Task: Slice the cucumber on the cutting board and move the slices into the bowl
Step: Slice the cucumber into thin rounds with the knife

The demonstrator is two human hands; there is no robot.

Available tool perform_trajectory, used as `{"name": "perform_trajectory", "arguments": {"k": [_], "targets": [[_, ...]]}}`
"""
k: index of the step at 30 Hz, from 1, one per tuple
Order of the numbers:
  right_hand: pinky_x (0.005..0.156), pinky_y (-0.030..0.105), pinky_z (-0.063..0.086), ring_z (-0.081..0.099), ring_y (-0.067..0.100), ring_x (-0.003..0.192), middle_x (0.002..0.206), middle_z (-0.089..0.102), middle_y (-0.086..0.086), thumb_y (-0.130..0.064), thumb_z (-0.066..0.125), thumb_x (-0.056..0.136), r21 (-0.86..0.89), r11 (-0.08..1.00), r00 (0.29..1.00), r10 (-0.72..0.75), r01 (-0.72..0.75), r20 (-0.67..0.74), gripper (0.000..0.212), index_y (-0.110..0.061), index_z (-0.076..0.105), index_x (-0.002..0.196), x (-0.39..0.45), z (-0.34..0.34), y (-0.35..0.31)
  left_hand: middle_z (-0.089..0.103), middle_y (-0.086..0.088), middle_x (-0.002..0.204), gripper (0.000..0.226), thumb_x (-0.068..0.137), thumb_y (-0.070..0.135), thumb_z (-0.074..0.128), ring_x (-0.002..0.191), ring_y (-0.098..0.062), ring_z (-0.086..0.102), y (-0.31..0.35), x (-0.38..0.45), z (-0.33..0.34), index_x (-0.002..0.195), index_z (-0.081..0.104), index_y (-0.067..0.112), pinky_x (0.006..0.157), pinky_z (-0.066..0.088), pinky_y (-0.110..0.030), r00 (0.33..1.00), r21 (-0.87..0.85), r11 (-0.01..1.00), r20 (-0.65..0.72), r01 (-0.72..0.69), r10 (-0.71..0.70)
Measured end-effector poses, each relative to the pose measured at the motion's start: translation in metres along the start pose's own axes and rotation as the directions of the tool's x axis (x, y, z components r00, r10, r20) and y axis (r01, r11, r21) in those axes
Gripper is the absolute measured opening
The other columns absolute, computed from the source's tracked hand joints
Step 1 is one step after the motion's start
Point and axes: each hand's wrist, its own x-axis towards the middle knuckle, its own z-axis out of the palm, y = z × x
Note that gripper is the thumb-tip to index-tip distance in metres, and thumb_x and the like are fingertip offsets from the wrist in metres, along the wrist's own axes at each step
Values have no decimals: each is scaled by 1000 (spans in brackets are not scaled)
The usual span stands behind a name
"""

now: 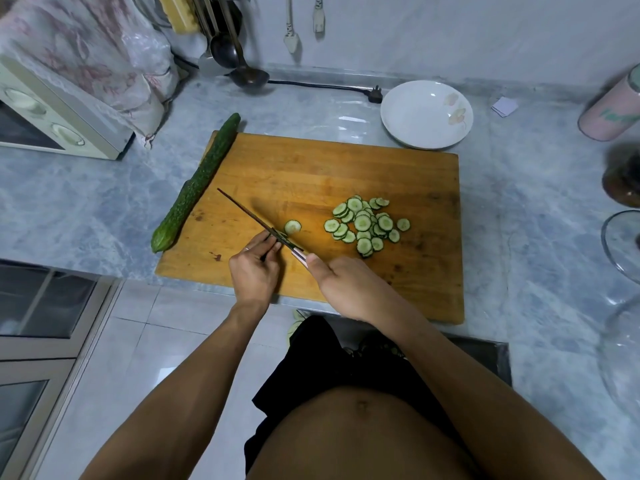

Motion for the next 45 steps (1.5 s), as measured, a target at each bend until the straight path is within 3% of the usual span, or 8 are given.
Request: {"name": "perform_trajectory", "arguments": {"k": [4,8,14,19,25,29,39,45], "targets": [[53,33,29,47,22,60,65,48,5,-59,24,101,17,999,999,43,-43,3,65,-15,43,57,12,4,-1,72,-18,107,21,78,-11,67,92,-10,61,1,-2,-1,95,76,-3,89,35,3,999,7,999,-10,-53,53],[60,33,34,50,26,65,67,51,7,-57,24,102,23,998,998,63,-63,16,65,-14,44,58,25,7,-4,72,-19,105,20,78,-10,68,95,-22,69,0,0,-1,95,76,-2,91,33,4,999,5,999,-3,-46,46],[73,34,39,55,28,84,85,59,12,-58,23,101,24,997,997,80,-80,-1,63,-16,51,63,31,15,0,71,-15,112,20,83,-2,70,99,-23,67,-5,-1,-5,101,76,2,91,36,-2,994,34,995,53,-98,97],[63,33,41,50,21,53,63,53,5,-61,27,100,149,984,994,104,-102,-10,65,-11,55,71,29,1,7,67,-12,113,21,84,-1,70,98,-12,59,-8,-6,-3,104,75,4,89,35,0,996,10,996,35,-88,88],[59,31,39,43,15,39,53,46,1,-59,28,101,175,983,998,62,-61,3,62,-12,51,68,5,-11,7,72,-10,109,19,82,0,72,99,-22,67,-5,-1,-4,100,77,4,92,43,-13,999,0,999,12,-45,45],[63,33,37,44,20,49,57,47,3,-56,28,102,122,992,1000,25,-26,11,62,-11,51,66,-6,-11,2,71,-9,113,19,84,4,71,102,-24,67,-7,0,-5,102,77,6,92,44,-16,999,17,1000,33,-13,13],[58,34,34,47,19,58,65,48,5,-58,24,102,42,999,1000,21,-21,10,63,-12,44,63,-10,-2,6,68,-14,121,22,83,0,67,102,-27,68,-6,0,-6,103,77,5,89,41,-10,997,50,999,78,-8,4],[57,32,36,46,19,50,60,49,5,-55,25,103,76,996,999,39,-42,38,63,-13,48,63,-1,-5,0,65,-21,122,27,82,-9,64,103,-28,66,-7,-4,-4,106,73,-1,93,29,5,997,55,998,78,-19,15]]}}
